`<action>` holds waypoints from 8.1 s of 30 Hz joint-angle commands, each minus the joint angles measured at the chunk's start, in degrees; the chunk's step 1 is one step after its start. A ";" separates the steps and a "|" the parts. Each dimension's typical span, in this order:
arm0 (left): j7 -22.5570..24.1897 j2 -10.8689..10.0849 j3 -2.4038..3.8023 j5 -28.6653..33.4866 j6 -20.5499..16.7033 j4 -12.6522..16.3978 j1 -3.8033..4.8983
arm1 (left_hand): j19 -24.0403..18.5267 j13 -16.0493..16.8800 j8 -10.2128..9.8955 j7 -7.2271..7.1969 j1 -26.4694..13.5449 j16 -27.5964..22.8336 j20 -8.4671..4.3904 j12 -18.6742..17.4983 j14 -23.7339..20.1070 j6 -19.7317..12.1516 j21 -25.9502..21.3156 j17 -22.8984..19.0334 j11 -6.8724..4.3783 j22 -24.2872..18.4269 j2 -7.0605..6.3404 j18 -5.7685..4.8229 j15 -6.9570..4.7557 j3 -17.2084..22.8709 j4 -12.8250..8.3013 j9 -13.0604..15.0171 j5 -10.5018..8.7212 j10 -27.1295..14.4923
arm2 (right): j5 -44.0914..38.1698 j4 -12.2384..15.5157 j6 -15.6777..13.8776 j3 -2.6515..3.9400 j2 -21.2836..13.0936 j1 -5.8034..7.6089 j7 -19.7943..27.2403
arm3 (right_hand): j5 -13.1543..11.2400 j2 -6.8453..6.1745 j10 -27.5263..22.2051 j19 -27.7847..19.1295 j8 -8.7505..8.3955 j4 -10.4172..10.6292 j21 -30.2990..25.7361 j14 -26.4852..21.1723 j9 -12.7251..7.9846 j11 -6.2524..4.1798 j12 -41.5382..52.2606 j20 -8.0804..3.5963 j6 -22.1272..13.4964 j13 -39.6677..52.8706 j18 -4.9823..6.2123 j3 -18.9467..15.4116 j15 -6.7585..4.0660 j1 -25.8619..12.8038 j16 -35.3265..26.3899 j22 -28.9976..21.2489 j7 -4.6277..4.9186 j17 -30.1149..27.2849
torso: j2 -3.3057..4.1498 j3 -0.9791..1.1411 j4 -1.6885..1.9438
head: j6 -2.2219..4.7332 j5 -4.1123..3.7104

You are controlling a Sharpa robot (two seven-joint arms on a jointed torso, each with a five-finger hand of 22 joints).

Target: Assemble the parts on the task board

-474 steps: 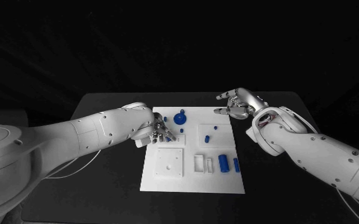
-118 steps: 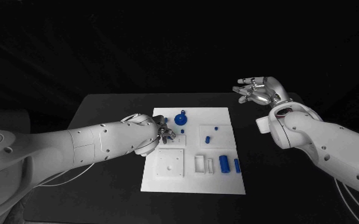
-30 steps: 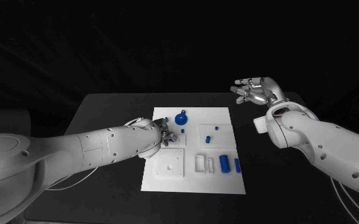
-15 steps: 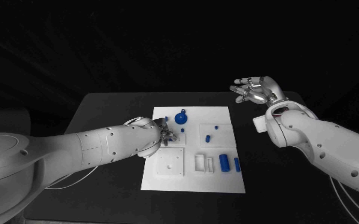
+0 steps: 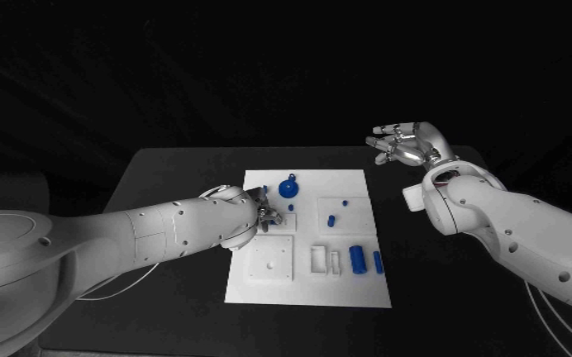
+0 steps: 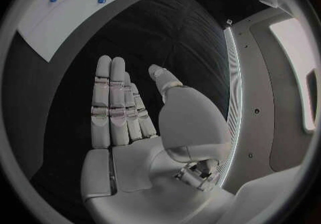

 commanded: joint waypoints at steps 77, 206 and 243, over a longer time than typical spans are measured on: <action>2.21 -2.50 4.35 1.80 6.77 0.80 0.53 | 1.01 -1.79 -1.30 -4.31 5.85 -2.67 0.04 -0.78 0.03 9.34 -2.93 0.98 0.51 0.88 -14.96 -0.83 0.12 -10.32 25.25 -7.32 -35.48 2.00 | 0.14 -0.94 0.65 0.01 0.81 -0.28 0.60 | 0.32 0.46 -1.34 -0.08 -0.17 0.25 -0.01 -0.29 -0.04 0.32 -0.19 0.35 -2.22 -0.07 0.64 -2.34 0.48 -0.21 -0.33 -1.90 0.39 -0.52 | -0.02 -0.06 -0.02 | 0.19 -0.27; 9.29 8.13 5.54 14.54 17.35 -29.44 3.99 | -1.05 -4.63 6.90 -3.32 5.45 1.90 0.78 3.47 -3.68 -1.59 -2.71 -5.51 1.23 1.11 1.77 -0.53 0.87 -2.27 4.89 -4.75 -12.42 -2.80 | 0.29 0.75 0.66 0.02 0.87 -0.26 0.04 | 1.01 0.58 -1.44 -0.12 -0.20 0.44 0.51 -0.24 -0.06 0.28 -0.19 0.31 -2.55 -0.07 0.59 -2.41 0.44 -0.40 -0.23 -2.79 0.35 -0.69 | 3.13 -0.56 -1.37 | 2.04 0.43; 3.61 -11.55 1.60 4.95 -6.72 9.65 3.09 | 0.44 -5.05 6.30 -4.00 0.94 0.78 0.05 1.16 -1.00 1.56 -1.62 -4.07 0.68 0.96 2.52 -0.37 0.13 0.02 0.96 -2.98 -6.67 1.10 | 0.45 -0.85 1.72 -0.06 0.40 -0.36 -0.17 | 1.10 0.65 -1.45 -0.13 -0.19 0.32 0.55 -0.28 -0.05 0.29 -0.19 0.31 -2.46 -0.08 0.60 -2.42 0.43 -0.21 -0.23 -3.08 0.34 -0.70 | 0.56 -0.95 0.54 | -0.25 0.67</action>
